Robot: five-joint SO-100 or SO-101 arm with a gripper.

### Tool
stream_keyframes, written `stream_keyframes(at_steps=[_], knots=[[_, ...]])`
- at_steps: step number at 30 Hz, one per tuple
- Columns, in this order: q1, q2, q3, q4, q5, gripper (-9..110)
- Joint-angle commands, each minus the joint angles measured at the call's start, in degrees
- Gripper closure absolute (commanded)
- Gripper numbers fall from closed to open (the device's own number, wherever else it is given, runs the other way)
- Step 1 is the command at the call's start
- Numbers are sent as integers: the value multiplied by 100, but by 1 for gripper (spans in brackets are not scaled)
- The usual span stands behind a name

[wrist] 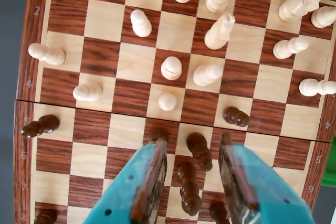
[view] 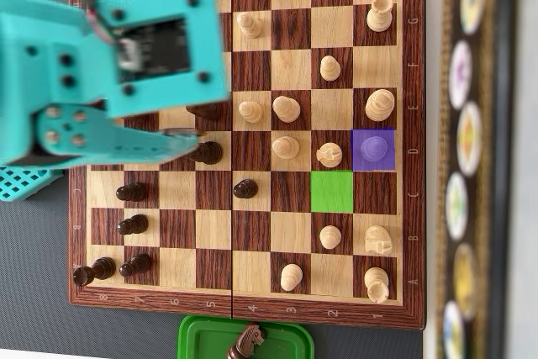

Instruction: Play chess

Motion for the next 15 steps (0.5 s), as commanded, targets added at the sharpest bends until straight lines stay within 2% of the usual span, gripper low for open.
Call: stream_keyframes(at_steps=[1,15], knots=[[193,-756,-853,-9,9,86],[615,-2892,-2936,-35,35,86]])
